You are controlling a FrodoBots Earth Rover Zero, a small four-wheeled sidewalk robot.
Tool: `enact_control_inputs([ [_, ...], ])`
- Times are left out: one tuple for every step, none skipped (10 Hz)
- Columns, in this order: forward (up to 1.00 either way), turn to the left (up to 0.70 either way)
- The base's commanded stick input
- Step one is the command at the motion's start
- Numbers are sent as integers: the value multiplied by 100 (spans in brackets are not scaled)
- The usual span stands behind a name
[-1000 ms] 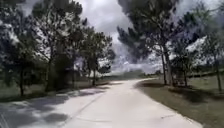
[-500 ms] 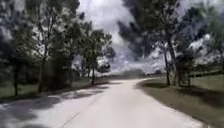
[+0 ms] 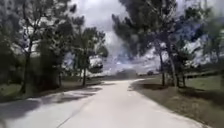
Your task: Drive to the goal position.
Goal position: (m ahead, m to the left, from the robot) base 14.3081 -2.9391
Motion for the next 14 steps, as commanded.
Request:
enact_control_inputs([
  [85, 0],
  [85, 0],
  [85, 0],
  [85, 0],
  [85, 0],
  [85, 0],
  [85, 0],
  [85, 0],
  [85, 0],
  [85, 0],
  [85, 0],
  [85, 0],
  [85, 0],
  [85, 0],
])
